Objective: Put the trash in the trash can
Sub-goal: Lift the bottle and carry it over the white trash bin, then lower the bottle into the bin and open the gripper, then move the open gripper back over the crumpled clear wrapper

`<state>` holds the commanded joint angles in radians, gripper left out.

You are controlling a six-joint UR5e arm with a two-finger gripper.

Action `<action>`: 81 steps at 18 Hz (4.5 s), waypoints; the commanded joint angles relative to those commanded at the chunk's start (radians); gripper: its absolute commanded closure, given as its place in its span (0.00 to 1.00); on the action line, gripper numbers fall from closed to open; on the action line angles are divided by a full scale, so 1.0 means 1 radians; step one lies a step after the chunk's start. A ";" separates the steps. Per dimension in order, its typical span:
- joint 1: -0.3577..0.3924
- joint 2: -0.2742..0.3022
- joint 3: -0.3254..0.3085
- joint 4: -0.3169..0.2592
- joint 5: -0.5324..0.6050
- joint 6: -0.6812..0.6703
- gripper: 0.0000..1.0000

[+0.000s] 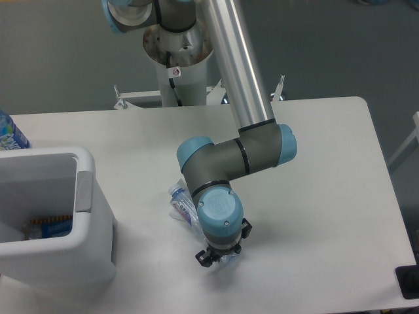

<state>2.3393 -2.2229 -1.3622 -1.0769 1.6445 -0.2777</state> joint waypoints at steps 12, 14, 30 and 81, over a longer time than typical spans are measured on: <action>0.011 0.184 0.118 0.156 -0.005 0.232 0.48; 0.005 0.215 0.135 0.231 -0.020 0.230 0.48; -0.110 0.354 0.213 0.268 -0.183 0.219 0.48; -0.178 0.388 0.029 0.261 -0.028 0.262 0.00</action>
<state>2.1611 -1.8347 -1.3329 -0.8161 1.6166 -0.0153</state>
